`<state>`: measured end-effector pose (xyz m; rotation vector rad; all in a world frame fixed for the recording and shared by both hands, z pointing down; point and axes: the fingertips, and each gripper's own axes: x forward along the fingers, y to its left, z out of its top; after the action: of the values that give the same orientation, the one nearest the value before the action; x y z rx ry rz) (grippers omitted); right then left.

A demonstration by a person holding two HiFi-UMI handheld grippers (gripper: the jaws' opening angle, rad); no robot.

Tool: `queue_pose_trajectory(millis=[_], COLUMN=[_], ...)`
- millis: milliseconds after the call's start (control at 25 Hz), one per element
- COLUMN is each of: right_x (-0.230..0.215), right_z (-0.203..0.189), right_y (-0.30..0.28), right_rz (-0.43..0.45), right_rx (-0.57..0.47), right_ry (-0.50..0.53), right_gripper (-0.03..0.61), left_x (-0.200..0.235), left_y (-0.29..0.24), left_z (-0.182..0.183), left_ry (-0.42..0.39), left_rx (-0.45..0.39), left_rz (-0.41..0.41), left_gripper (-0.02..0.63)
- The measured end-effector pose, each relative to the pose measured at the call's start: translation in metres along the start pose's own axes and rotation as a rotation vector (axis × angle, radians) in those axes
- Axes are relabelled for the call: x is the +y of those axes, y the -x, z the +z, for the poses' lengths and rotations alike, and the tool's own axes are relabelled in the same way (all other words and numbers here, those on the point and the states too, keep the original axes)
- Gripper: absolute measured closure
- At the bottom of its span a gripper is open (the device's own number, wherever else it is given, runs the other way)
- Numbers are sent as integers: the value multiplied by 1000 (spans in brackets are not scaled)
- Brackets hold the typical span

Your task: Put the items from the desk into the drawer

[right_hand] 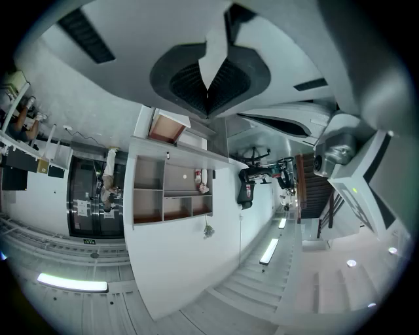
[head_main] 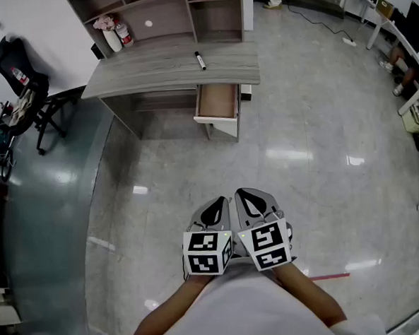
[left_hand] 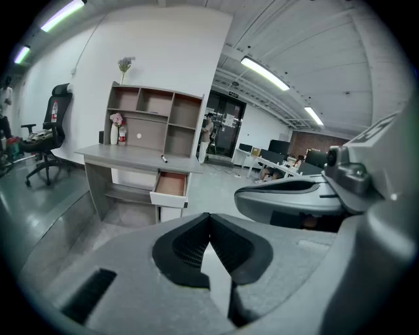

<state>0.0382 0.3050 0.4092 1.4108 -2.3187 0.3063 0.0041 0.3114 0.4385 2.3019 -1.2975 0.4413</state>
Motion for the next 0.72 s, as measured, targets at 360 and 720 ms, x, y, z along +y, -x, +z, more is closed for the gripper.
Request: queue_pose_trajectory(millis=[360, 720], right_x=[9, 27], right_z=[11, 23], right_y=[-6, -21], right_rz=[-30, -54], right_rx=[-16, -32], right_ry=[-12, 2], right_gripper=[577, 575], left_x=[15, 42], left_y=[5, 11], left_z=[6, 11], left_ry=[-17, -37], left_rx=[-23, -56], left_rz=[2, 15], left_gripper=[612, 611])
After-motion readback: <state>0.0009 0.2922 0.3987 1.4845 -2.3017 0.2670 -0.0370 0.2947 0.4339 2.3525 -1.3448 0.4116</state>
